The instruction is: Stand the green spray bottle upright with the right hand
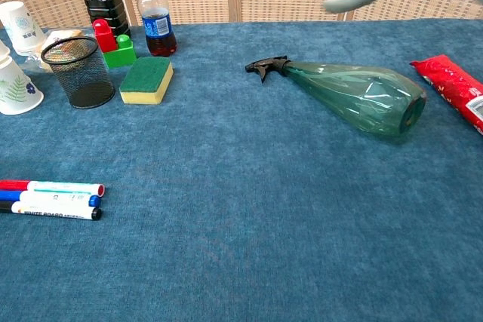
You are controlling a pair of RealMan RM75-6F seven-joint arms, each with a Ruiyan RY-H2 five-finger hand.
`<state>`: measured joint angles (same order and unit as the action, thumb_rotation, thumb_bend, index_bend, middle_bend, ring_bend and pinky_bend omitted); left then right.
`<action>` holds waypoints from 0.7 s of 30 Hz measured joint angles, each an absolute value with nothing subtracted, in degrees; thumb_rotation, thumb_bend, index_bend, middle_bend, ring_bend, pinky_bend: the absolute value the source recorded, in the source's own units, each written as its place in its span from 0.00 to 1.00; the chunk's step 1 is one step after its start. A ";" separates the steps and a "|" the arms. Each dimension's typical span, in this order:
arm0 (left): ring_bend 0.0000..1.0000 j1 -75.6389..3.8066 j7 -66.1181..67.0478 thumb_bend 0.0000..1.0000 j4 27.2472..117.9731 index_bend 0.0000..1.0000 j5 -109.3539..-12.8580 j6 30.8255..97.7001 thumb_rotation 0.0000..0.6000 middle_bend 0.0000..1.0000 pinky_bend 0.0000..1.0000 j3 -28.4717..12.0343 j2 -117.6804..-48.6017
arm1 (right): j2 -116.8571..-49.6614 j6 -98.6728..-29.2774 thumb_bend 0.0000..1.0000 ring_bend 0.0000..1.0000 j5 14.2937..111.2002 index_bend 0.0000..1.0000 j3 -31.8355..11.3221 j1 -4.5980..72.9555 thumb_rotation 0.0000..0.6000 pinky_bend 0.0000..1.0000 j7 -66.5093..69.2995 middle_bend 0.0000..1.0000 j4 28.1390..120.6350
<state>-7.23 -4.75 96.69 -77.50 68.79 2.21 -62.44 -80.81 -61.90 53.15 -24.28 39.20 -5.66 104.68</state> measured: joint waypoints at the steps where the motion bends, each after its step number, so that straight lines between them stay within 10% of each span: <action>1: 0.02 -7.28 -4.75 0.30 96.52 0.15 -77.28 68.61 1.00 0.12 0.00 2.19 -62.52 | -82.03 -61.72 0.18 0.07 51.94 0.12 -24.55 40.42 1.00 0.12 -6.89 0.24 103.33; 21: 0.02 -8.83 -4.04 0.30 95.05 0.15 -75.86 65.40 1.00 0.12 0.00 2.03 -64.17 | -100.06 -64.92 0.18 0.08 32.81 0.12 -25.13 59.26 1.00 0.07 -37.06 0.23 82.07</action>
<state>-8.83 -4.04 95.05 -75.86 65.40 2.03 -64.17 -100.06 -64.92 32.81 -25.13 59.26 -37.06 82.07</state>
